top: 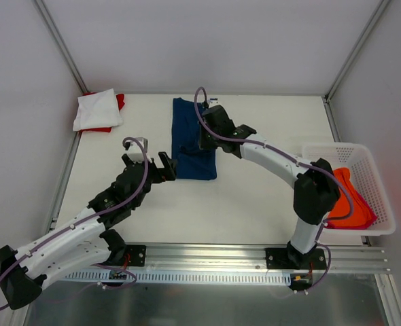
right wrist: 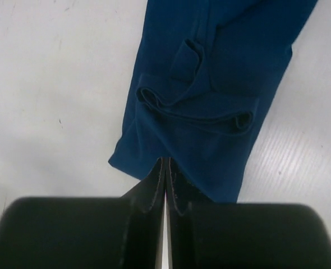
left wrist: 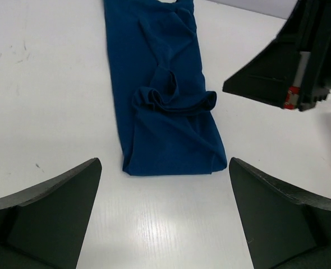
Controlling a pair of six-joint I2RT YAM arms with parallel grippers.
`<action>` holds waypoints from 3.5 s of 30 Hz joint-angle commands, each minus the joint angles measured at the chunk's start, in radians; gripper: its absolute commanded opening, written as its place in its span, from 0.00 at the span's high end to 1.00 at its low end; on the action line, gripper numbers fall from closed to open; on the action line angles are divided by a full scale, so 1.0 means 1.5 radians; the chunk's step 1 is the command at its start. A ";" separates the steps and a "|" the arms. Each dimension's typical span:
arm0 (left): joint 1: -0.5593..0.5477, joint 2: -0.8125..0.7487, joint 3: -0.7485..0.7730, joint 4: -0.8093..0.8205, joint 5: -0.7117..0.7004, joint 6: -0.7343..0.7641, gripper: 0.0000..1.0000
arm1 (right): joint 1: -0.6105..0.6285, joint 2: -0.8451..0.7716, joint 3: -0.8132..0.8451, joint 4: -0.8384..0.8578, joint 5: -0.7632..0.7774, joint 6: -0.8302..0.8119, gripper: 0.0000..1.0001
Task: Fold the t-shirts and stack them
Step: Fold the tshirt
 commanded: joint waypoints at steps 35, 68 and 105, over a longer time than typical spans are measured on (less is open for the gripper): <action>-0.003 -0.048 -0.067 -0.030 -0.076 -0.012 0.01 | -0.041 0.245 0.063 0.114 -0.123 0.082 1.00; -0.003 0.007 -0.104 0.014 -0.077 -0.010 0.01 | -0.196 0.411 0.437 0.001 -0.117 -0.028 0.09; 0.475 0.510 -0.214 0.840 0.804 -0.234 0.01 | -0.109 -0.024 -0.486 0.526 -0.229 0.266 0.01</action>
